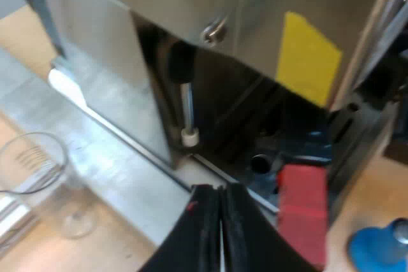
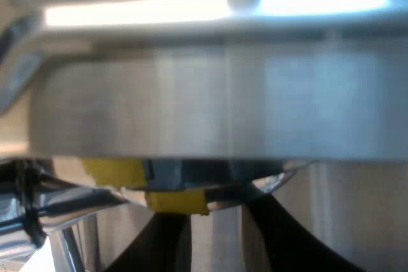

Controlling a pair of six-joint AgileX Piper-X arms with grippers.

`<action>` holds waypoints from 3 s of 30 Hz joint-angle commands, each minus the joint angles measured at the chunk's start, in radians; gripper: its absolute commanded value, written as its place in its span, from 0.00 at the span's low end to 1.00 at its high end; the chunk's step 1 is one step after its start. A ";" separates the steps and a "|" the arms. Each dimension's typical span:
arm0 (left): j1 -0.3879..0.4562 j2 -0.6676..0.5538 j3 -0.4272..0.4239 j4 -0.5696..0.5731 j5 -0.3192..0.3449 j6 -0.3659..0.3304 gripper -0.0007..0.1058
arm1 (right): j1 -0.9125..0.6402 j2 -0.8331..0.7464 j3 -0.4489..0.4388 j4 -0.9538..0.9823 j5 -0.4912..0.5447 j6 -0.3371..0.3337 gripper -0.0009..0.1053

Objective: Put the handle in the coffee machine

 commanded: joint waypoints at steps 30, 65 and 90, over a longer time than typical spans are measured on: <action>-0.200 0.099 -0.006 -0.042 -0.262 -0.044 0.01 | -0.005 -0.039 -0.029 -0.136 0.033 -0.002 0.22; -0.272 0.102 0.016 0.233 -0.130 -0.203 0.01 | -0.003 -0.039 -0.029 -0.136 0.033 -0.019 0.22; -0.367 0.102 0.070 0.240 -0.147 -0.218 0.01 | 0.033 -0.039 0.018 -0.154 0.113 -0.046 0.22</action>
